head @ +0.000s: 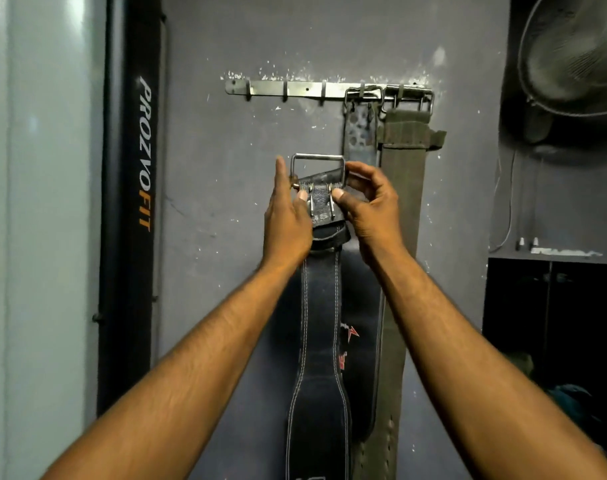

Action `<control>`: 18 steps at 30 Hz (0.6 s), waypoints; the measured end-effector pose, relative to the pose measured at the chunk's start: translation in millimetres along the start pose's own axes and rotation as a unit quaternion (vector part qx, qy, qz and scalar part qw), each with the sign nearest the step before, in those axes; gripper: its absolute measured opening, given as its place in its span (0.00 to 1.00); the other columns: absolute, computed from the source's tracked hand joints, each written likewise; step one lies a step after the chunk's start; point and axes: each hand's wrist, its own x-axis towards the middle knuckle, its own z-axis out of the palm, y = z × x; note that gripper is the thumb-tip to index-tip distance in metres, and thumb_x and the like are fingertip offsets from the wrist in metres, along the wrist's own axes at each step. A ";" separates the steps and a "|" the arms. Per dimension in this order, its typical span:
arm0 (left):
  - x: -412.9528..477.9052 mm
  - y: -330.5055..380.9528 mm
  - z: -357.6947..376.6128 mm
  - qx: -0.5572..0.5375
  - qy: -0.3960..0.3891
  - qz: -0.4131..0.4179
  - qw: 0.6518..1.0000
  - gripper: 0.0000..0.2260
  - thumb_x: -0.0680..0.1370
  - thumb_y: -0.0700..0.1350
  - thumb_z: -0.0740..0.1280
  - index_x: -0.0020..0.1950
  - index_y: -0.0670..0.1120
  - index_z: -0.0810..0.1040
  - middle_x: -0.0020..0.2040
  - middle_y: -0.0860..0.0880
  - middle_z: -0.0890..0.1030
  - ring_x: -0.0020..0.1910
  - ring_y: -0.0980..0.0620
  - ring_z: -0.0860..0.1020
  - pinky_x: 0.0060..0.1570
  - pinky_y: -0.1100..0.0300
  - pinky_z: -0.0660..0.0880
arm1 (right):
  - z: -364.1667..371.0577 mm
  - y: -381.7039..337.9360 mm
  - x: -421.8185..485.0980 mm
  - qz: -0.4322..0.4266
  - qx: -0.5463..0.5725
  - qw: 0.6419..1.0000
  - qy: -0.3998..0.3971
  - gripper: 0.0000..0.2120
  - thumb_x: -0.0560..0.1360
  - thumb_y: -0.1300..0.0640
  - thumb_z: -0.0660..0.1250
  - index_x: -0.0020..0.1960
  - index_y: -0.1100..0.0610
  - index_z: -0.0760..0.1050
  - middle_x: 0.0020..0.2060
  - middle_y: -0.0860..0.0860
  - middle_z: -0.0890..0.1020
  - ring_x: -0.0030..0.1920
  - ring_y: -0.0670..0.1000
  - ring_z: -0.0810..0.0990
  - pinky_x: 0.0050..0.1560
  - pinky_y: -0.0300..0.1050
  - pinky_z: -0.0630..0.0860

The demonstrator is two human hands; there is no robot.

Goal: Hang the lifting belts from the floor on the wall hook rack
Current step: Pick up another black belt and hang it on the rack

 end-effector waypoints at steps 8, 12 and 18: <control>135.3 -10.0 33.8 -0.019 0.025 0.043 0.999 0.22 0.83 0.41 0.60 0.77 0.48 0.64 0.75 0.49 0.69 0.53 0.71 0.76 0.46 0.77 0.72 | 27.0 25.4 135.2 -0.066 -0.042 0.997 0.013 0.23 0.69 0.64 0.75 0.64 0.57 0.79 0.60 0.54 0.83 0.63 0.52 0.81 0.66 0.58 0.77; 202.1 -12.4 42.8 -0.062 -0.038 0.032 0.997 0.24 0.79 0.43 0.63 0.76 0.50 0.66 0.73 0.47 0.72 0.53 0.64 0.79 0.55 0.62 0.80 | 39.3 23.6 190.5 -0.082 -0.103 0.991 0.020 0.22 0.74 0.68 0.71 0.68 0.62 0.76 0.64 0.55 0.81 0.64 0.51 0.79 0.67 0.40 0.74; 260.6 -17.2 55.3 -0.050 -0.053 0.034 0.997 0.16 0.76 0.36 0.63 0.62 0.44 0.79 0.54 0.44 0.84 0.53 0.45 0.83 0.58 0.46 0.79 | 51.1 23.4 244.1 -0.098 -0.259 0.960 0.031 0.06 0.75 0.64 0.68 0.50 0.58 0.82 0.47 0.53 0.84 0.49 0.50 0.81 0.46 0.33 0.77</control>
